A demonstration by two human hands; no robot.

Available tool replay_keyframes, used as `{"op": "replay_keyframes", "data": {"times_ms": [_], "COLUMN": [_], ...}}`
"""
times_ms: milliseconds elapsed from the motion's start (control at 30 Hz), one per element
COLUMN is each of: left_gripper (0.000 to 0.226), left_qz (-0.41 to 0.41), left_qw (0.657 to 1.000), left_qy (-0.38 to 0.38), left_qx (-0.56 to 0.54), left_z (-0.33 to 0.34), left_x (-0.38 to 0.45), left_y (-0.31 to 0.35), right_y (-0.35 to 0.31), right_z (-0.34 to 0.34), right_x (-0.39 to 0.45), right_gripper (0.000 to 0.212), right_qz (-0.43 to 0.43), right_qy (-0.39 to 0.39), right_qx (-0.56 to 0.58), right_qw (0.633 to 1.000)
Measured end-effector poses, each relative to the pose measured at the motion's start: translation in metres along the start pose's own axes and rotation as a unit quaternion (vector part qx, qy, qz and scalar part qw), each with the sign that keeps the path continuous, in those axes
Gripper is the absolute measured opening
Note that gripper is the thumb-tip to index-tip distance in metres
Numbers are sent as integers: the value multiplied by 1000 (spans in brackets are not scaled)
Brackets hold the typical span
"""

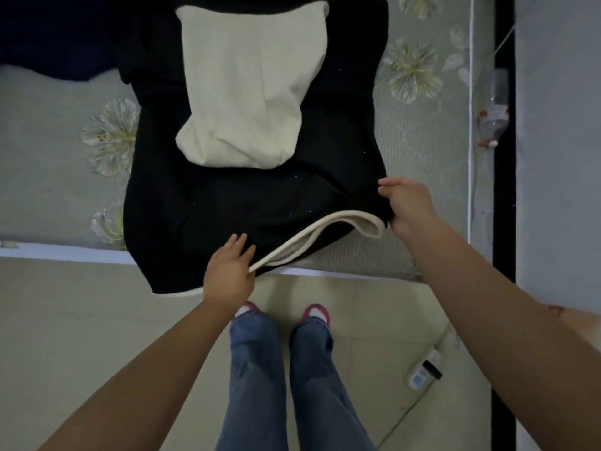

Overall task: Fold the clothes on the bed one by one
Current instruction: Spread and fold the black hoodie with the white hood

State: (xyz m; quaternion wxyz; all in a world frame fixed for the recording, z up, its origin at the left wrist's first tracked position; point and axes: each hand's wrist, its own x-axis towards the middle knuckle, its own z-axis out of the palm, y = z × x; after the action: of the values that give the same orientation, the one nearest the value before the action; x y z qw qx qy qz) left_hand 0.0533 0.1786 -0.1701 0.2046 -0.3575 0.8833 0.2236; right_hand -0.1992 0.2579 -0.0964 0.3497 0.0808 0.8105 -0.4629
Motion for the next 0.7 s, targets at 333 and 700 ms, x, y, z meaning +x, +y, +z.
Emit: {"op": "replay_keyframes", "data": {"times_ms": [333, 700], "left_gripper": [24, 71], "left_qz": [-38, 7], "left_qw": [995, 1000], "left_qy": [-63, -6], "left_qx": [-68, -27], "left_z": [-51, -19], "left_x": [13, -10], "left_y": [-3, -16], "right_y": [-4, -4], "right_z": [37, 65], "right_x": [-48, -35], "right_gripper": [91, 23], "right_qz": [-647, -572], "right_qy": [-150, -289], "right_qx": [-604, -705], "right_qw": [441, 304]}}
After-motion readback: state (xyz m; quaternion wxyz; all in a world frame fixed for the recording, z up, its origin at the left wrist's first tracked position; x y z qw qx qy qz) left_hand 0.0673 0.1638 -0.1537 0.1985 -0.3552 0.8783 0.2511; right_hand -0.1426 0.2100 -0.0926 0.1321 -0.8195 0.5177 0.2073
